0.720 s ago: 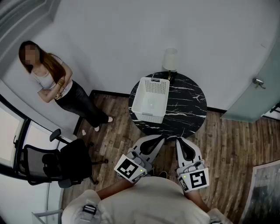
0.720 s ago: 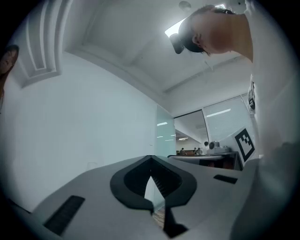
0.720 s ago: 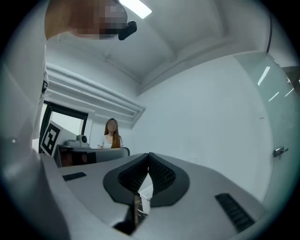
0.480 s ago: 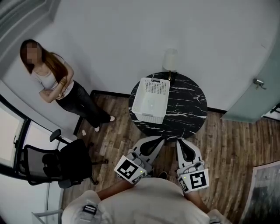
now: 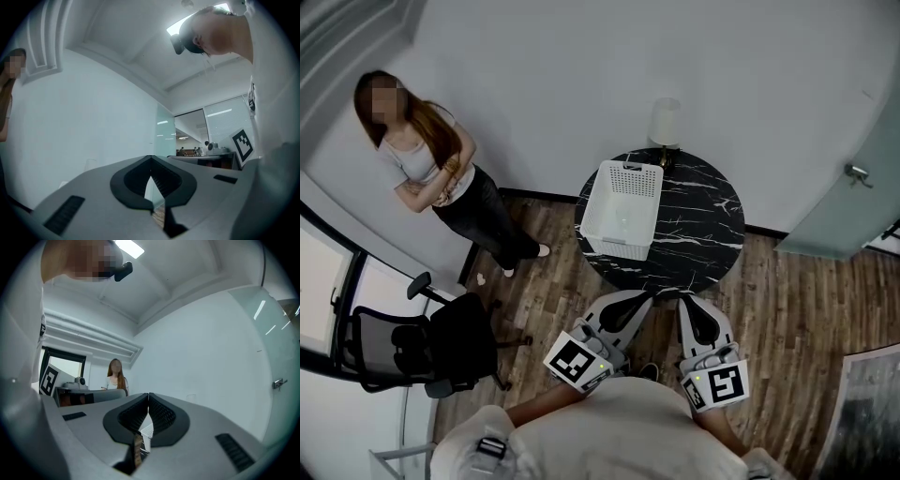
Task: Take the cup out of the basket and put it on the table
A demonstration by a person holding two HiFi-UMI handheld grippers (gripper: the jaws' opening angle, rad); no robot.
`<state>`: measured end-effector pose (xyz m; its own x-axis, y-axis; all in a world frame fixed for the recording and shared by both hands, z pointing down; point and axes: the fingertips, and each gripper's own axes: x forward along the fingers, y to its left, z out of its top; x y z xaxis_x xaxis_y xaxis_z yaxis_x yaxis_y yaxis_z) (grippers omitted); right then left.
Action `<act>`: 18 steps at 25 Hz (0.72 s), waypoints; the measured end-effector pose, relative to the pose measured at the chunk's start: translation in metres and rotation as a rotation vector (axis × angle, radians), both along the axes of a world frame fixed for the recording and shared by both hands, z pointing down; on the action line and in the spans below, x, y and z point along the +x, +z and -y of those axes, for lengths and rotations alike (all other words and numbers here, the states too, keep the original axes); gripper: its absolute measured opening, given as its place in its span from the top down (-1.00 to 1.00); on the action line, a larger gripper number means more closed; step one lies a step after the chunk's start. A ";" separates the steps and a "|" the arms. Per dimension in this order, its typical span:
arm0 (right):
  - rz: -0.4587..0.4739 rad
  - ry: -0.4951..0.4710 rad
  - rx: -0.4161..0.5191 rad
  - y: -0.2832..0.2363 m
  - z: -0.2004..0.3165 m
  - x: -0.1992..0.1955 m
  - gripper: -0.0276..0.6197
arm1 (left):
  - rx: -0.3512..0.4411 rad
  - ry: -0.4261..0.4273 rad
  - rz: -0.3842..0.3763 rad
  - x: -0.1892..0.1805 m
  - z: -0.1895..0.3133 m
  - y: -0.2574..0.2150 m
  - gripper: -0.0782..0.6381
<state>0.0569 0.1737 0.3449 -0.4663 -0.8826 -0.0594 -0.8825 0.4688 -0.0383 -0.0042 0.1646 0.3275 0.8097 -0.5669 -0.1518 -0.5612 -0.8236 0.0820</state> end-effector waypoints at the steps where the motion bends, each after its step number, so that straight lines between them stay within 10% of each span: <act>1: 0.004 -0.002 -0.001 0.001 -0.001 0.002 0.89 | -0.001 0.001 0.003 0.003 -0.001 0.001 0.77; 18: 0.017 -0.005 -0.027 0.012 -0.012 0.062 0.89 | -0.014 -0.005 0.010 0.065 -0.011 0.009 0.77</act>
<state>0.1191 0.1857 0.3568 -0.4700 -0.8816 -0.0435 -0.8792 0.4719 -0.0654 0.0606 0.1759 0.3364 0.8082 -0.5730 -0.1358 -0.5662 -0.8195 0.0884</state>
